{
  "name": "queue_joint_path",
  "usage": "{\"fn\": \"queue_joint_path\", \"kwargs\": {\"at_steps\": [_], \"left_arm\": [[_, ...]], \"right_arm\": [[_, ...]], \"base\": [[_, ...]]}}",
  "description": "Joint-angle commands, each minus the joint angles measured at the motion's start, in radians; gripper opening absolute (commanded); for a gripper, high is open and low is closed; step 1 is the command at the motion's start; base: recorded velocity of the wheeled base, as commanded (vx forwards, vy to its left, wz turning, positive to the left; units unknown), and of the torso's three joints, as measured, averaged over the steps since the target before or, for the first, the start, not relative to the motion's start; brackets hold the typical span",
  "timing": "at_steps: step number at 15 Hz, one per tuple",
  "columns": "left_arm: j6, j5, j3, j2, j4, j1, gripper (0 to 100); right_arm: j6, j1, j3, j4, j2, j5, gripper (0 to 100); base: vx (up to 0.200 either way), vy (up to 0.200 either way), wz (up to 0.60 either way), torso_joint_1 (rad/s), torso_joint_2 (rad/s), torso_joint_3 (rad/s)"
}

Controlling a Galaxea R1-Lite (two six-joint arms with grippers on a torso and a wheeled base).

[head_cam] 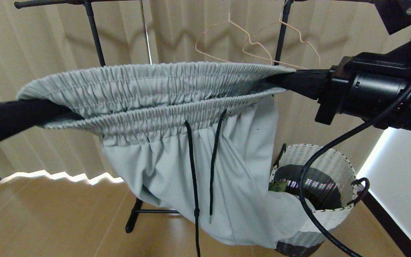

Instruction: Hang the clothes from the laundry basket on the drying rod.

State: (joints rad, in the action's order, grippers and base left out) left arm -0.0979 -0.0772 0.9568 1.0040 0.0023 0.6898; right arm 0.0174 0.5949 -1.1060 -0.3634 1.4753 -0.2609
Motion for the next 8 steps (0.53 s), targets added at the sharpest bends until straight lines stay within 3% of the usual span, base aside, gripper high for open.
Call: {"fn": "queue_joint_path", "kwargs": {"at_steps": [1,4,8], "left_arm": [[0.004,0.001,0.086,-0.002,0.008,-0.036,0],[0.006,0.011,0.243,0.041,0.073,-0.039,0],[0.037,0.027,0.289,0.094,0.068,-0.039,0]], "right_arm": [[-0.007,0.0,-0.051,-0.005,0.034,-0.001,0],[-0.034,0.0,-0.109,-0.006,0.037,-0.001,0],[-0.034,-0.001,-0.129,-0.008,0.036,0.0,0]], "base": [[0.0,0.0,0.0,0.0,0.0,0.0],[0.0,0.0,0.0,0.0,0.0,0.0],[0.0,0.0,0.0,0.0,0.0,0.0]]}}
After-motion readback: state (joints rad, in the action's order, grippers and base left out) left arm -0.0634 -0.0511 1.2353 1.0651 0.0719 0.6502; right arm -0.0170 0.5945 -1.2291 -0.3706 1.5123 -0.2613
